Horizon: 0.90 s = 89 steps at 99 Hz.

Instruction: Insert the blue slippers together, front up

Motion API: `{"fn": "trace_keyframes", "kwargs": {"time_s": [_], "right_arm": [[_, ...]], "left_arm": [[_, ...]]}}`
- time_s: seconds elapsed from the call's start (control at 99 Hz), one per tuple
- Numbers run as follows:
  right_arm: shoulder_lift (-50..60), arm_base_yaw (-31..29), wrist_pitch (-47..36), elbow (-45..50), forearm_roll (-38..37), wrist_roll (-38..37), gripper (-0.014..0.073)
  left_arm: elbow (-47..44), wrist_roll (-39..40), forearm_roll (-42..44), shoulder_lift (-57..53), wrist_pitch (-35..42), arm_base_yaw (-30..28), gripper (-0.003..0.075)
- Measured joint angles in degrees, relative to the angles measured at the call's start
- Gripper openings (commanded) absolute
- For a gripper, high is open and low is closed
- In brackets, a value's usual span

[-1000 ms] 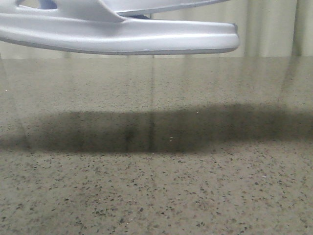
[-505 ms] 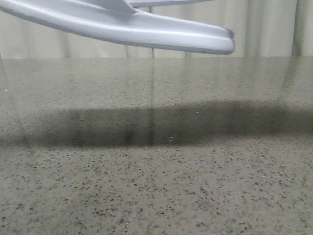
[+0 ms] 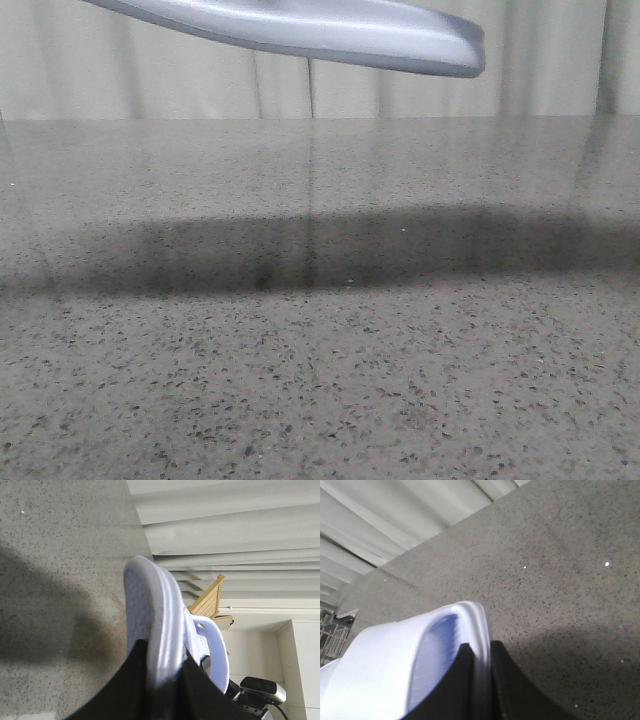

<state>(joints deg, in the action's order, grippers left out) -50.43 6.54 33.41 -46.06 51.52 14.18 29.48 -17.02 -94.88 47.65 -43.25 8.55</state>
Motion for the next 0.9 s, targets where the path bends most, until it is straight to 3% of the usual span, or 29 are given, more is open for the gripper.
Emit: {"fn": "trace_keyframes", "kwargs": {"time_s": [0.515,0.798,0.899], "right_arm": [[-10.2,8.4,-7.3,0.0,17.0,17.1,-0.0107],[-11.6,9.2,-10.9,0.0,18.3,22.2,-0.0104],[-11.6,9.4,-12.0,0.0,15.8,22.9,-0.0025]], "left_arm": [[0.0,-2.6,-2.3,0.0,0.5,-0.8,0.0016],[0.0,-3.2,-2.8,0.0,0.0,-0.8,0.0016],[0.0,-3.2,-2.8,0.0,-0.8,-0.8,0.0016]]}}
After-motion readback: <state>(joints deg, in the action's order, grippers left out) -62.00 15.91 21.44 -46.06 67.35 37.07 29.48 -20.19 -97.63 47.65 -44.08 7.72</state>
